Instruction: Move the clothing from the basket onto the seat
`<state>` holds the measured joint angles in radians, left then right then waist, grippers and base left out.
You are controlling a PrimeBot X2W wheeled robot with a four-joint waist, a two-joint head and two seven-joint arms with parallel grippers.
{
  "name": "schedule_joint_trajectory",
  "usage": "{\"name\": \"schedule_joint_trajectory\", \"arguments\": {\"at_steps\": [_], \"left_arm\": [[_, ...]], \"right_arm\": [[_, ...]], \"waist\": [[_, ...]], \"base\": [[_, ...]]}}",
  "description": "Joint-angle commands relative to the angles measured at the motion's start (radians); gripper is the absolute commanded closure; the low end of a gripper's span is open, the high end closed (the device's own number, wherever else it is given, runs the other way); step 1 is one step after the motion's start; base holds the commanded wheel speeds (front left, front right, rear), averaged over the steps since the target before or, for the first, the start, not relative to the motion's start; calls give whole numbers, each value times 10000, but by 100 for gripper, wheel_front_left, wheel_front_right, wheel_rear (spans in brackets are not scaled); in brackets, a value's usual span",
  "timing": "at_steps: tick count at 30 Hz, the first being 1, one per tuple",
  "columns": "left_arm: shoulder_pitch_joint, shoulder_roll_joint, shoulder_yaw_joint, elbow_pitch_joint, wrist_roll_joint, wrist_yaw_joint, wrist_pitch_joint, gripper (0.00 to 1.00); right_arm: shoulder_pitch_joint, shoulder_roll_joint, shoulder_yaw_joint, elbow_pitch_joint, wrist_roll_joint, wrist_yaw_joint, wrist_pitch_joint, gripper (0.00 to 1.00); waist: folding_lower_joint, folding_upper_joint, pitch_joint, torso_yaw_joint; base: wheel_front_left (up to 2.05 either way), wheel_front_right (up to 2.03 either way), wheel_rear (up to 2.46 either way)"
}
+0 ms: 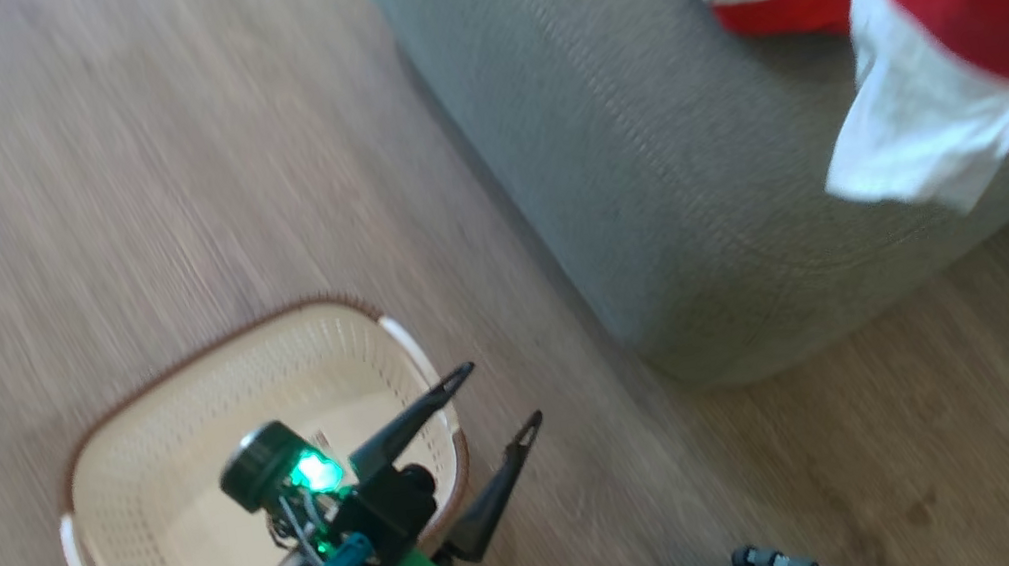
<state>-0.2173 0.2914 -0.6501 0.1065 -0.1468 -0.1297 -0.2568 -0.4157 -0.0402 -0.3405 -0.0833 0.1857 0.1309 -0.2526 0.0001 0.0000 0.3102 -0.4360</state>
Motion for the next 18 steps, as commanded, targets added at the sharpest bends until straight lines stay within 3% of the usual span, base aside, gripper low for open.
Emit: {"name": "schedule_joint_trajectory", "arguments": {"at_steps": [1,9,13,18], "left_arm": [[-386,339,196,-423,9,-10,-49,0],[-863,1107,-48,-792,-12,-10,-49,0],[-1182,1379,-182,-961,-43,-10,-49,0],[-1462,1478,-375,-1027,-77,-10,-49,0]], "right_arm": [[-783,-100,-69,-401,-100,-2,-92,100],[-2632,-100,-1040,-198,-642,-2,-92,100],[-3676,-186,-2018,381,-1033,-2,208,100],[-4268,-746,-2888,1286,-1419,-2,503,100]], "waist": [[-1,0,867,363],[-1,0,2005,546],[-1,0,2477,757],[-1,0,2717,1014]], "base": [[0,0,0],[0,0,0],[0,0,0],[0,0,0]]}}
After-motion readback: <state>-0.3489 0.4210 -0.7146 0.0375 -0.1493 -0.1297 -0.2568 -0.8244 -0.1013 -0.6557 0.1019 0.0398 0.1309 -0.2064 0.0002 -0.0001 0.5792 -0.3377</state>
